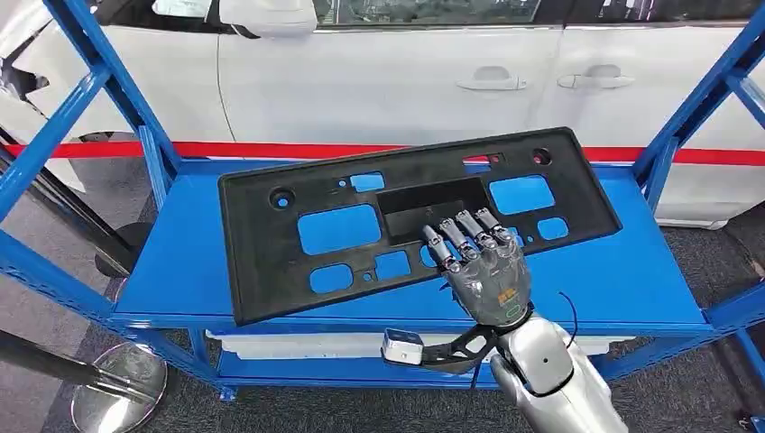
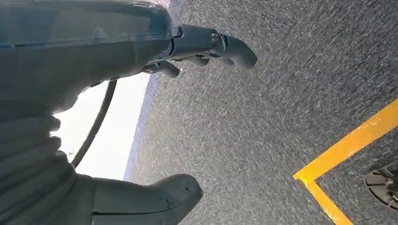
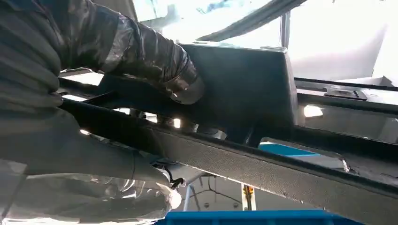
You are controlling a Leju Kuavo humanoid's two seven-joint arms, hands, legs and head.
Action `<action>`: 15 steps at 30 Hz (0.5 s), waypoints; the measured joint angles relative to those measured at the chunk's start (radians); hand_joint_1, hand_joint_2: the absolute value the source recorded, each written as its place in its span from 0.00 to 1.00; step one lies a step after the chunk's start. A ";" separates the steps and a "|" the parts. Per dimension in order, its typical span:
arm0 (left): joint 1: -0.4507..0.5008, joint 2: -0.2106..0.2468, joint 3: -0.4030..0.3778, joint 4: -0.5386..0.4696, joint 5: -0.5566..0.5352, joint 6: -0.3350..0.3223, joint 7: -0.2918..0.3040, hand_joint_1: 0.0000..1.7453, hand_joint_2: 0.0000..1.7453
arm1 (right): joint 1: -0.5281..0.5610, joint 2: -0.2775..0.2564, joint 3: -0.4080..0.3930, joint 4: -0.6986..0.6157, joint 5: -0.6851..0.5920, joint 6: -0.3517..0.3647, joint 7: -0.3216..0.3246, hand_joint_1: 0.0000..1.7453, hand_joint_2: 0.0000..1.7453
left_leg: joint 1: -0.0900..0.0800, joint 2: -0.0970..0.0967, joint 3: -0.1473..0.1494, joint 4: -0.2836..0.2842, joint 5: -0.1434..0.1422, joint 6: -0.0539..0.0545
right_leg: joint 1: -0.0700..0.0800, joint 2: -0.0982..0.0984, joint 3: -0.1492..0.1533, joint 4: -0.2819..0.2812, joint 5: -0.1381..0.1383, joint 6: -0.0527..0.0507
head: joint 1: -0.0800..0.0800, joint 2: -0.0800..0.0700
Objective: Take the parts from the cabinet and place them on the table.
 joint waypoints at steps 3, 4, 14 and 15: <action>0.000 0.000 0.000 0.000 0.000 0.000 0.000 0.00 1.00 | 0.001 0.000 0.000 0.000 0.000 0.000 0.000 1.00 1.00 | 0.000 0.000 0.000 0.000 0.000 0.000 | 0.000 0.000 0.000 0.000 0.000 0.000 | 0.000 0.000; 0.000 0.000 0.000 0.000 0.000 0.000 0.000 0.00 1.00 | 0.001 0.000 0.000 0.000 0.000 0.000 0.000 1.00 1.00 | 0.000 0.000 0.000 0.000 0.000 0.000 | 0.000 0.000 0.000 0.000 0.000 0.000 | 0.000 0.000; 0.000 0.000 0.000 0.000 0.004 0.001 -0.003 0.00 1.00 | 0.020 0.003 0.000 -0.027 0.000 0.000 0.002 1.00 1.00 | 0.000 0.000 0.000 0.000 0.000 0.000 | 0.000 0.000 0.000 0.000 0.000 0.000 | 0.000 0.000; 0.000 0.000 0.000 0.000 0.004 0.001 -0.003 0.00 1.00 | 0.024 0.006 0.000 -0.034 0.000 0.000 0.003 1.00 1.00 | 0.000 0.000 0.000 0.000 0.000 0.000 | 0.000 0.000 0.000 0.000 0.000 0.000 | 0.000 0.000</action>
